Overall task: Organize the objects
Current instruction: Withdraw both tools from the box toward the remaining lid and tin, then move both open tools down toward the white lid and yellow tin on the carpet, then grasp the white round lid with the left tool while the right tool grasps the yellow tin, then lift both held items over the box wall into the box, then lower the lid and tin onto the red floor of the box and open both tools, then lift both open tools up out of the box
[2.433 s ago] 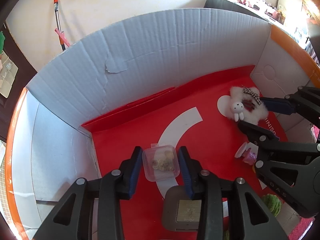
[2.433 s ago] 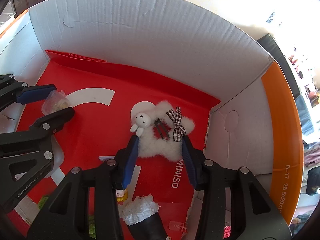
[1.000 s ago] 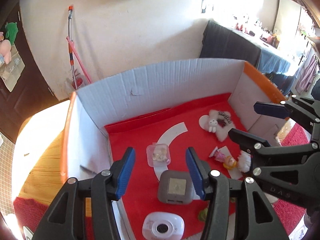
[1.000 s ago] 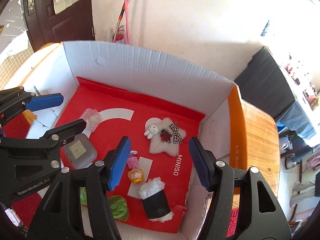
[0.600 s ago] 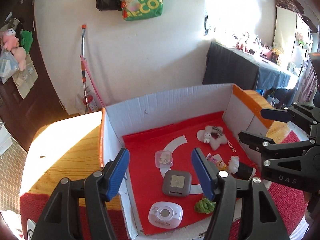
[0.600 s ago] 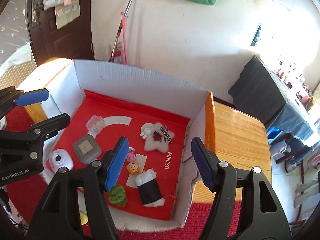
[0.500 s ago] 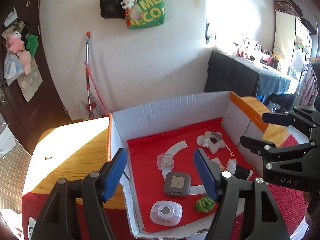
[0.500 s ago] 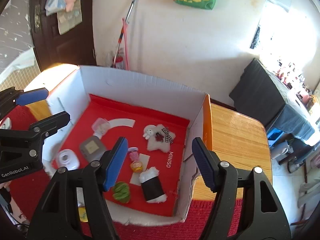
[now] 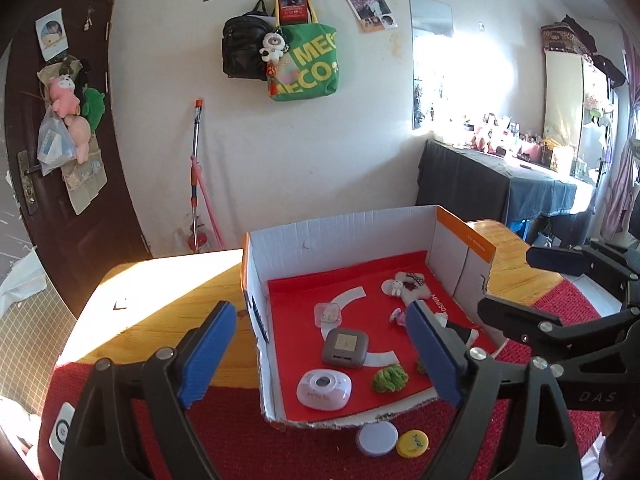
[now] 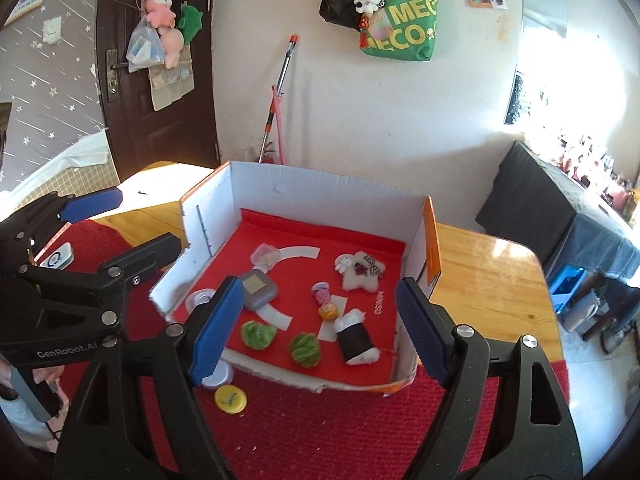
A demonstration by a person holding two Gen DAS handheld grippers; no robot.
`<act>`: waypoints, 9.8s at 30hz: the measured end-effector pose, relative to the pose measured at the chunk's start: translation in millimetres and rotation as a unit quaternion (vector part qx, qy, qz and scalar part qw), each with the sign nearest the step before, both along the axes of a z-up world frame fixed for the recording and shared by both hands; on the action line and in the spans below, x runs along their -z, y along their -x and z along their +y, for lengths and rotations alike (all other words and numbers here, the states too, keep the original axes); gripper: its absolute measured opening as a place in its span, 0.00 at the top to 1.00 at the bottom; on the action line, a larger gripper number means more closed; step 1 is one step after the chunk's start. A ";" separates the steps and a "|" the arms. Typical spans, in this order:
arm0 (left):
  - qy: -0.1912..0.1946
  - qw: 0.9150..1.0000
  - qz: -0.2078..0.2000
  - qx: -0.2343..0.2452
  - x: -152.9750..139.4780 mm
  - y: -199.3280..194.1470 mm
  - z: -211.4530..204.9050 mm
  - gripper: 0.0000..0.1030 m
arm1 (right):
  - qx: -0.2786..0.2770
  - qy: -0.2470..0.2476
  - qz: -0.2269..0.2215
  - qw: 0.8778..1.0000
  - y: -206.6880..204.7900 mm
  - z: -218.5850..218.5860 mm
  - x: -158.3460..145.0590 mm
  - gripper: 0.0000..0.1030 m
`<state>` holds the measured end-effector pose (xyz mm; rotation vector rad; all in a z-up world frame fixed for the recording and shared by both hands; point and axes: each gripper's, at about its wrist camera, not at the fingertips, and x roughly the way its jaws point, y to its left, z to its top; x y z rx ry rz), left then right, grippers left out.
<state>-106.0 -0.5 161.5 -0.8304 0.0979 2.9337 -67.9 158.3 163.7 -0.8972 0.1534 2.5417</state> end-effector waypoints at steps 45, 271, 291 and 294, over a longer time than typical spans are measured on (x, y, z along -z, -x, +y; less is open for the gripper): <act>-0.040 0.992 -0.121 -0.022 110.8 -33.5 -16.9 0.00 | 0.064 0.069 -0.040 0.995 -27.0 -15.6 111.0 0.10; -0.050 0.944 -0.292 0.148 117.2 198.0 30.7 0.54 | -0.113 0.122 -0.188 0.968 83.1 116.2 114.1 0.46; -0.068 0.961 -0.235 0.128 74.6 153.1 5.2 0.37 | -0.087 0.105 -0.144 0.980 27.2 130.2 73.8 0.38; -0.063 0.967 -0.219 0.117 66.1 144.5 11.5 0.31 | -0.081 0.097 -0.136 0.983 15.9 131.5 67.8 0.36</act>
